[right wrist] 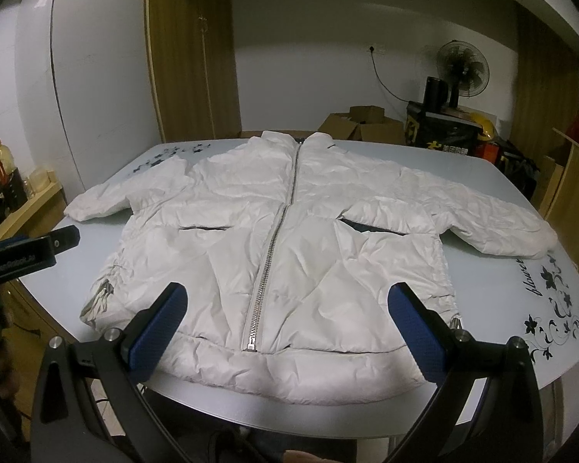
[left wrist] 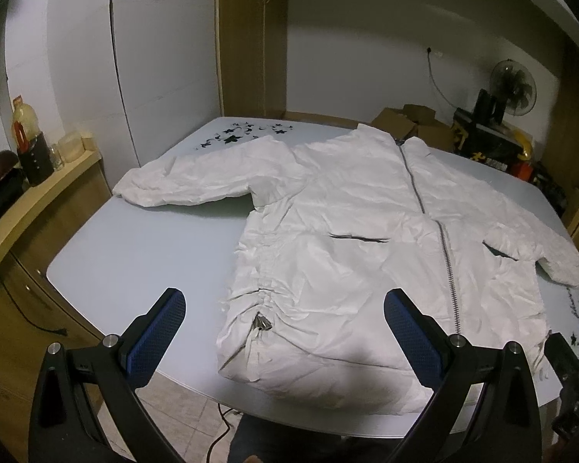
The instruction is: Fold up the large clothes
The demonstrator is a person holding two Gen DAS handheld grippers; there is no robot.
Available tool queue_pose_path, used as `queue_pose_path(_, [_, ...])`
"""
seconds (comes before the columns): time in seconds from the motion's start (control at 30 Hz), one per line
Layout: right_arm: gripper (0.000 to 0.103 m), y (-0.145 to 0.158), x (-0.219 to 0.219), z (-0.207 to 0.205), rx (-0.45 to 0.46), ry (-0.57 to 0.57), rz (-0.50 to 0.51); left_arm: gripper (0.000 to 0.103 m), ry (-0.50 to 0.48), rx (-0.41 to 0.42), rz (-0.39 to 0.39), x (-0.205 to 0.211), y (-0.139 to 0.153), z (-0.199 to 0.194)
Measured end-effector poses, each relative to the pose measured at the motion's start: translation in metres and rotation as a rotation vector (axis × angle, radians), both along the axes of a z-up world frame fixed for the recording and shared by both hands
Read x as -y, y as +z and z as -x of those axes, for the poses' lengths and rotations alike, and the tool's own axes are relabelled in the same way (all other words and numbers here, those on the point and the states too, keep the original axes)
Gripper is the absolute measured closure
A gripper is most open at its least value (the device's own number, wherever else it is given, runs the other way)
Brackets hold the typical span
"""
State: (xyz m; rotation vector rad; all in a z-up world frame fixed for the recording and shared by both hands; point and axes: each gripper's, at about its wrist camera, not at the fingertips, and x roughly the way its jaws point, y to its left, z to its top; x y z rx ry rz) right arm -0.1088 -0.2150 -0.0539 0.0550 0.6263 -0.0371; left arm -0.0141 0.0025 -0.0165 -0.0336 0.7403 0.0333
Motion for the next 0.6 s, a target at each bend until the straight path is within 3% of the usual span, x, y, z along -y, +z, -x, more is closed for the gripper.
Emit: queue_pose_path(0.6, [0.000, -0.0035, -0.0032, -0.0039, -0.019, 0.004, 0.000, 0.000, 0.003, -0.022, 0.008, -0.0028, -0.0077, -0.0032])
